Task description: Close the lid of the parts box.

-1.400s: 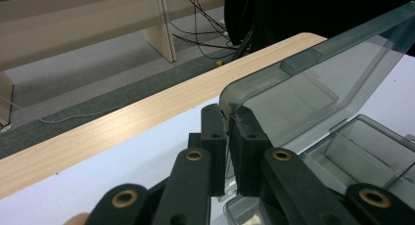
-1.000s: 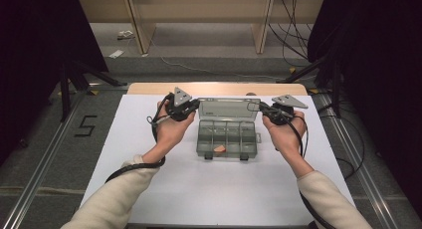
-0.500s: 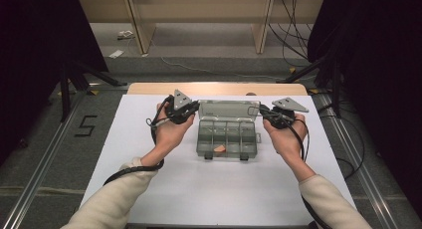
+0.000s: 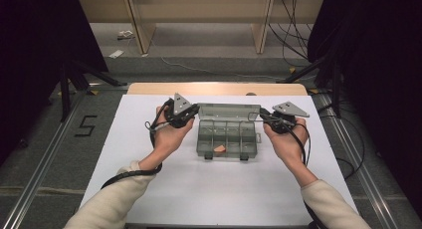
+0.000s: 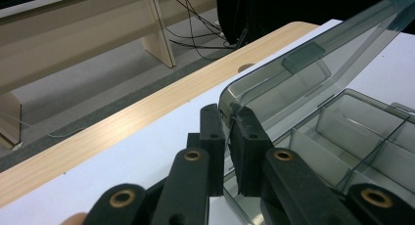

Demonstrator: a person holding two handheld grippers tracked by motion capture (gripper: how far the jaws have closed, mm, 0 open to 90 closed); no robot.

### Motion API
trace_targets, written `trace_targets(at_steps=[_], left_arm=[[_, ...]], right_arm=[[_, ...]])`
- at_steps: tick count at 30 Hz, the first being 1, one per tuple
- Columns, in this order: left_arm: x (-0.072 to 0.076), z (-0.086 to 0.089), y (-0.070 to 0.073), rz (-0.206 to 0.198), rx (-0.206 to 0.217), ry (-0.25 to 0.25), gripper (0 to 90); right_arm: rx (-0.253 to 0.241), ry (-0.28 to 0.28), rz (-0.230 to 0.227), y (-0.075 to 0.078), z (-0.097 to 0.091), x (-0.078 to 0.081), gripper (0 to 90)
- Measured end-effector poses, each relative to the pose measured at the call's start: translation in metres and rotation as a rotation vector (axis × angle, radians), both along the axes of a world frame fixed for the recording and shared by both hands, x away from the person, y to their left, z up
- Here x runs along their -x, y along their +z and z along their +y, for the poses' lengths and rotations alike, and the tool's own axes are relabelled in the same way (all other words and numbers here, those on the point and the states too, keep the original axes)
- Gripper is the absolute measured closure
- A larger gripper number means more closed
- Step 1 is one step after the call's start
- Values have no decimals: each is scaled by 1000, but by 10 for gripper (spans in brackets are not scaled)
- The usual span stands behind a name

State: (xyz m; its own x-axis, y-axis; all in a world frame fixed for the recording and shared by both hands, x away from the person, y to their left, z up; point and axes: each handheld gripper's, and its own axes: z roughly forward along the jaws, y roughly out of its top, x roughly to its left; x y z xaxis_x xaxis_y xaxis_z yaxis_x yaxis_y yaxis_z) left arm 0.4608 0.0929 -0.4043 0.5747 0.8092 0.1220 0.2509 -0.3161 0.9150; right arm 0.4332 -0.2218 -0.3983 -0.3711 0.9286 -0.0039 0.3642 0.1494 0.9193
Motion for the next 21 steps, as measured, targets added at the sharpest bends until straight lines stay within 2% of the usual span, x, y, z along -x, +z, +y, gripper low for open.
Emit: trace_targets(at_steps=[6, 7, 14, 21], left_arm=[[4, 0, -1, -11, -14, -7, 837], [5, 1, -1, -23, -23, -7, 836], [11, 1, -5, -16, -16, -17, 832], [16, 1, -8, -26, -32, -26, 828]], right_arm=[[6, 7, -1, -2, -1, 4, 893], [7, 8, -1, -2, -1, 5, 893], [7, 14, -4, -5, -1, 10, 893], [6, 23, -1, -7, -2, 15, 893]])
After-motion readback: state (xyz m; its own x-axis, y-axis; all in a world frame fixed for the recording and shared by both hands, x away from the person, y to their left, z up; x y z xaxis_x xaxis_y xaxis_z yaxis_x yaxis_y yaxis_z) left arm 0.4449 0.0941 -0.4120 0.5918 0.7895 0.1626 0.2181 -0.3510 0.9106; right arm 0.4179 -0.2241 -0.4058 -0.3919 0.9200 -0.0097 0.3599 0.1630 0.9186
